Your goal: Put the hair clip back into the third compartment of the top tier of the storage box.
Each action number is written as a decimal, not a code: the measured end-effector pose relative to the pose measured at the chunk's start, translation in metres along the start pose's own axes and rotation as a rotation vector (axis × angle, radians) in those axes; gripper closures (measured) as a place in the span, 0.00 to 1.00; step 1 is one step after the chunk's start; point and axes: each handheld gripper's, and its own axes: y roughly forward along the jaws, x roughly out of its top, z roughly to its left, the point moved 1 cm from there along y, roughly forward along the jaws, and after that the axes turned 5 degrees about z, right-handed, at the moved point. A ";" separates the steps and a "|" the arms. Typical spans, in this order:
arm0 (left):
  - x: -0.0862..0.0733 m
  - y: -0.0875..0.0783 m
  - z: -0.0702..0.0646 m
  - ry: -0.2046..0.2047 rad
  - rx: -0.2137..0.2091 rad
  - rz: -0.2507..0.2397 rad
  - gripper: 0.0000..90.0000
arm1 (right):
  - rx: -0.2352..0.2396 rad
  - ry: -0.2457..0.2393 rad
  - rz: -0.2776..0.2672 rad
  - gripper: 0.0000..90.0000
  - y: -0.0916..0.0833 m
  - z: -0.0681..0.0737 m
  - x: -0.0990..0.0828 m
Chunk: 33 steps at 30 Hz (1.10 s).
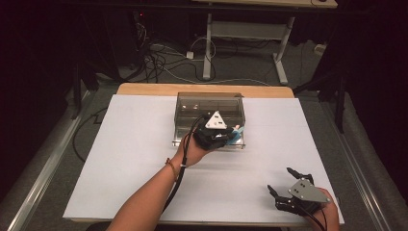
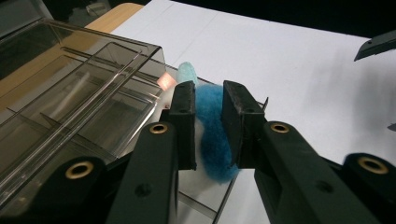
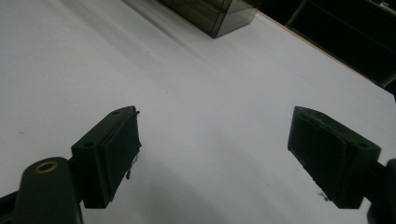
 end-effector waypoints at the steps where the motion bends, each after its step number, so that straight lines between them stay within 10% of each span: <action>1: 0.000 0.000 0.000 0.000 0.000 0.000 0.81 | 0.000 0.000 0.000 0.19 0.000 0.000 0.000; 33: 0.005 -0.011 -0.004 0.039 0.014 -0.048 0.79 | -0.007 -0.025 0.005 0.19 0.000 0.004 0.001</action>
